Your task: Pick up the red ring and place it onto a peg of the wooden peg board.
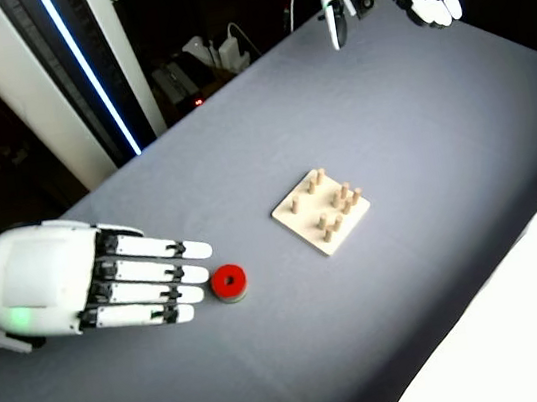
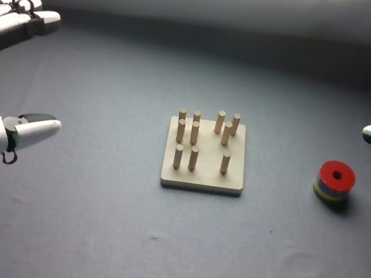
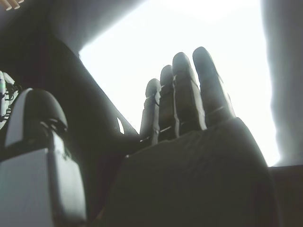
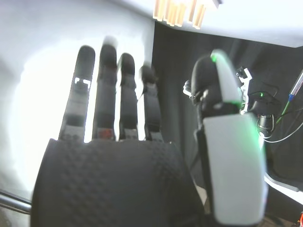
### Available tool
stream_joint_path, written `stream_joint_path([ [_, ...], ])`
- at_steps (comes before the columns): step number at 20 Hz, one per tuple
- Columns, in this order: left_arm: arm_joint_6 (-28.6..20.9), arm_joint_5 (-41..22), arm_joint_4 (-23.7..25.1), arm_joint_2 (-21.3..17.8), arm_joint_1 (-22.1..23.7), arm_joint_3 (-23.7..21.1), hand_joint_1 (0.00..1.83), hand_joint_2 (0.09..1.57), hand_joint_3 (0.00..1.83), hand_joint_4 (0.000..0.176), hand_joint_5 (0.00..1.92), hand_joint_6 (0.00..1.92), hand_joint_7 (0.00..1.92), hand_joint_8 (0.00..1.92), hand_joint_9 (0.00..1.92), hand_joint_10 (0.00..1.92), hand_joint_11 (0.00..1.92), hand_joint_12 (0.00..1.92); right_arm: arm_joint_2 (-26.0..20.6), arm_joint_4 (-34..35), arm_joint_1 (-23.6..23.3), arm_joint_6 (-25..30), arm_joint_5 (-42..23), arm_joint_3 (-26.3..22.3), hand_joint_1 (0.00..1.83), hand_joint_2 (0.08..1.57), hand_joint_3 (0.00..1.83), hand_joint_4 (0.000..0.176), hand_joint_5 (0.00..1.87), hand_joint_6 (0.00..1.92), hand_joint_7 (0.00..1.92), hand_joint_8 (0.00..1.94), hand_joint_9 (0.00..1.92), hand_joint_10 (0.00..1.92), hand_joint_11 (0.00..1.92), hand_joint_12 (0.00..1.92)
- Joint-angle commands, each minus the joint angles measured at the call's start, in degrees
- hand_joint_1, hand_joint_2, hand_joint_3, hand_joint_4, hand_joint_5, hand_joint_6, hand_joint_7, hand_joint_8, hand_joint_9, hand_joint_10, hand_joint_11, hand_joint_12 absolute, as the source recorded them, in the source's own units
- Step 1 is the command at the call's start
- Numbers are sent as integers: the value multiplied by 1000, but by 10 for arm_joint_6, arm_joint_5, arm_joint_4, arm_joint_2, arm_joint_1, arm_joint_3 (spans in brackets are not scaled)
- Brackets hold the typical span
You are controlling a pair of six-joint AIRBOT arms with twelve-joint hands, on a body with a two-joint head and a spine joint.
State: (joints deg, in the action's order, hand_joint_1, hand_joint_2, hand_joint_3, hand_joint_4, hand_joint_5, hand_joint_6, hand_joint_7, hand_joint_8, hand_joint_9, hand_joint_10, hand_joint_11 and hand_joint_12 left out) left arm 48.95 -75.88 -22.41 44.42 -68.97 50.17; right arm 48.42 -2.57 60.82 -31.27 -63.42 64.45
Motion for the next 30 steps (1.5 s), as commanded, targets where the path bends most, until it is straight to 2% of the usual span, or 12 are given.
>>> stream_joint_path([
  [1,-5,-76,4,0,3,2,640,1007,8,0,326,2,206,2,163,12,0,426,-4,16,-5,4,-65,3,930,1180,4,52,295,3,359,8,412,20,92,804],
  [5,-5,-76,4,0,2,2,638,1014,2,0,362,5,214,2,167,3,0,422,0,17,-10,4,-63,8,1040,1127,0,37,315,1,353,1,400,4,25,967],
  [7,-6,-73,4,3,3,4,635,1018,0,0,355,2,206,2,160,4,0,407,7,8,-30,4,-49,16,1124,1084,0,53,321,1,350,1,392,1,0,988],
  [9,-8,-74,4,4,2,4,648,1008,0,0,361,1,208,1,158,2,0,415,21,-21,-70,8,-8,32,1208,1018,0,41,360,4,388,4,411,4,4,996],
  [11,-8,-74,5,5,1,4,649,1005,0,0,378,2,228,2,174,3,0,498,35,-59,-105,27,33,51,1225,991,0,3,380,8,401,5,418,5,0,1010],
  [12,-9,-76,5,5,1,4,642,1008,1,0,381,1,221,2,162,3,0,463,49,-91,-132,44,70,67,1057,974,0,42,381,0,431,1,474,7,69,991],
  [15,-9,-77,5,4,1,4,652,1008,1,0,386,3,215,0,155,0,0,462,65,-132,-164,53,121,83,1042,963,0,56,377,0,458,0,518,6,130,971],
  [17,-10,-76,5,6,0,4,667,1015,1,0,390,3,207,2,152,3,0,434,80,-164,-185,53,168,94,1063,968,2,131,334,0,402,0,482,0,96,960],
  [19,-12,-75,5,7,-3,5,673,1014,0,0,403,7,217,5,164,7,0,431,95,-186,-199,53,199,104,1076,967,1,84,353,2,406,1,481,1,71,1000],
  [20,-14,-75,5,7,-5,5,670,1008,0,0,417,6,234,6,188,11,0,521,100,-192,-202,53,210,108,1067,976,4,77,370,7,426,7,483,2,66,1012],
  [24,-17,-75,5,8,-7,6,657,1016,1,0,414,0,258,3,220,7,0,679,113,-201,-206,53,239,120,1106,986,0,1,414,3,511,7,581,20,133,1124],
  [30,-21,-75,5,13,-7,8,639,1109,5,0,369,0,232,0,200,1,0,661,121,-204,-209,50,260,129,1146,1019,1,0,527,13,621,5,674,24,189,1170],
])
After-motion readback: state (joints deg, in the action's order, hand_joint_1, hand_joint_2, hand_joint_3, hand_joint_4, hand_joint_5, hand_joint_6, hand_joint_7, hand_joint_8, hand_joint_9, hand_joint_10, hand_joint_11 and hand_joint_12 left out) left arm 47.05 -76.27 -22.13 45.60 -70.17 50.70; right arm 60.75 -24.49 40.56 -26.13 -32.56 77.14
